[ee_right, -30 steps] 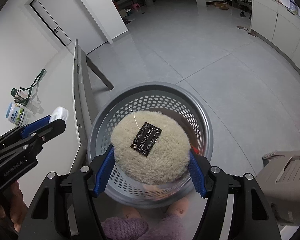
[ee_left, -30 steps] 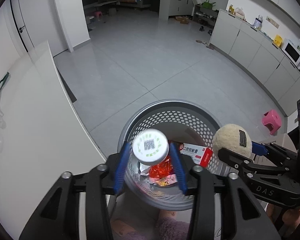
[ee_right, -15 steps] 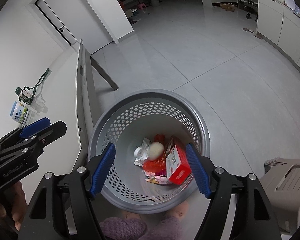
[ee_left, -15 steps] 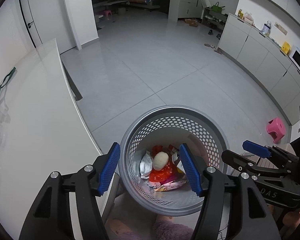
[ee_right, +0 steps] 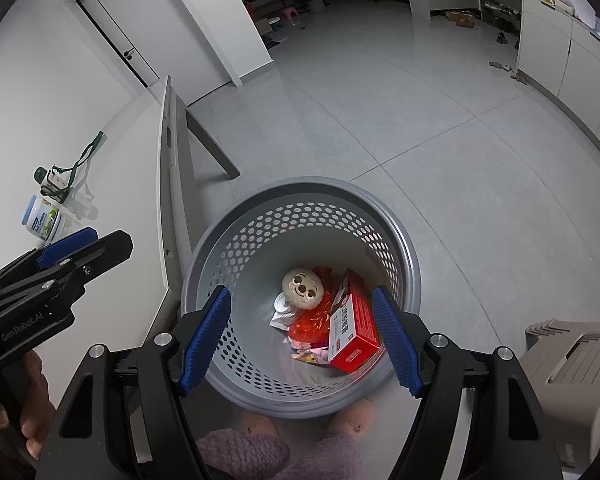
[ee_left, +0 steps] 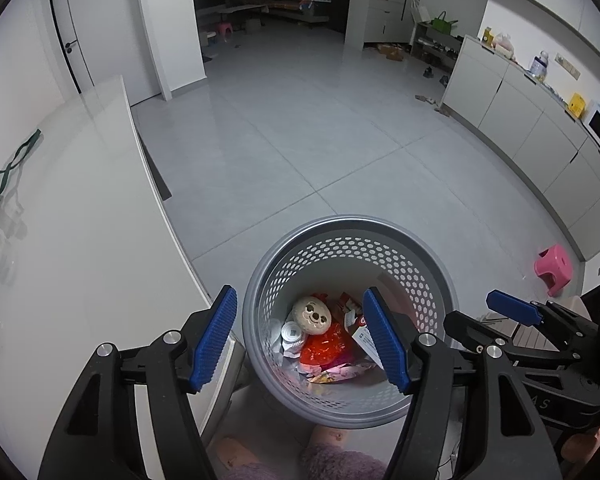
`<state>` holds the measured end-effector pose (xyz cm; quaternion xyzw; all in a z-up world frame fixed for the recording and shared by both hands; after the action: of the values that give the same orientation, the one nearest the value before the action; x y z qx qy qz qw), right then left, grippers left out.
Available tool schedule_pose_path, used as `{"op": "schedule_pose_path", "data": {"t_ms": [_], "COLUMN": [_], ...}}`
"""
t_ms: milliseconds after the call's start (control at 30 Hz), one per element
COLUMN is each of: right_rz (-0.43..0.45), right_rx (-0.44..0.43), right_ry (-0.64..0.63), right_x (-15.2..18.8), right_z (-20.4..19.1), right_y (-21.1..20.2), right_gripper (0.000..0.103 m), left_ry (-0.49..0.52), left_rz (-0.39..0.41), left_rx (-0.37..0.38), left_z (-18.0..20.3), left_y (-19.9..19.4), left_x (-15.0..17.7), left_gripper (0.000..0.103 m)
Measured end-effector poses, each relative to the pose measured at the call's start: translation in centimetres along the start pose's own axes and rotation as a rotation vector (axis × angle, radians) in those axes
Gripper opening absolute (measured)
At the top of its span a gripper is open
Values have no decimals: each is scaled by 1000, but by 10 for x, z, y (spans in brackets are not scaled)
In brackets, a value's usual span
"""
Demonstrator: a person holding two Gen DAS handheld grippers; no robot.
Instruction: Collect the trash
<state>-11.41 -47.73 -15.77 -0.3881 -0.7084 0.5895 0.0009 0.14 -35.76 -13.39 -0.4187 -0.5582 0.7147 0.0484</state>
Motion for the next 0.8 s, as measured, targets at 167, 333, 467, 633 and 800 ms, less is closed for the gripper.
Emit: {"op": "schedule_pose_path", "data": {"t_ms": [167,333,467,633,800], "right_rz": [7,9,7,16,10], "right_rx": [0,0,2,1,5], "right_ry": [-9,-22,-35,-31,-39], "right_x": [0,2,3,4,3], "right_z": [-5,-5,-7,-5,-6], "right_y": [-6,-10,-12,-16,-16], "right_gripper": [70,70,70,70,70], "left_ry": [-2,-1,-10,-11,-16], "left_rz": [11,23,35,45,47], "left_rx": [-6,-15,-21,-31,-42], "left_z": [-4,-5,-4,-2,-3], "left_y": [-6,-12,-16,-21,-24], "left_x": [0,-4,-4,-3,-3], "left_gripper": [67,67,67,70,75]}}
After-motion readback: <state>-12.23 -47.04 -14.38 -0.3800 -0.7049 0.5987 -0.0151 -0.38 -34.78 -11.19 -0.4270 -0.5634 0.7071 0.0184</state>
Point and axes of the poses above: each gripper's, at about its wrist camera, not at the fingertips, and y roughly the way its jaws point, z to its right, x to its underside, the point moved 7 cm from there along y, roughly the way its jaws point, and after that the axes turned 2 degrees about z, right-handed, at the moved point
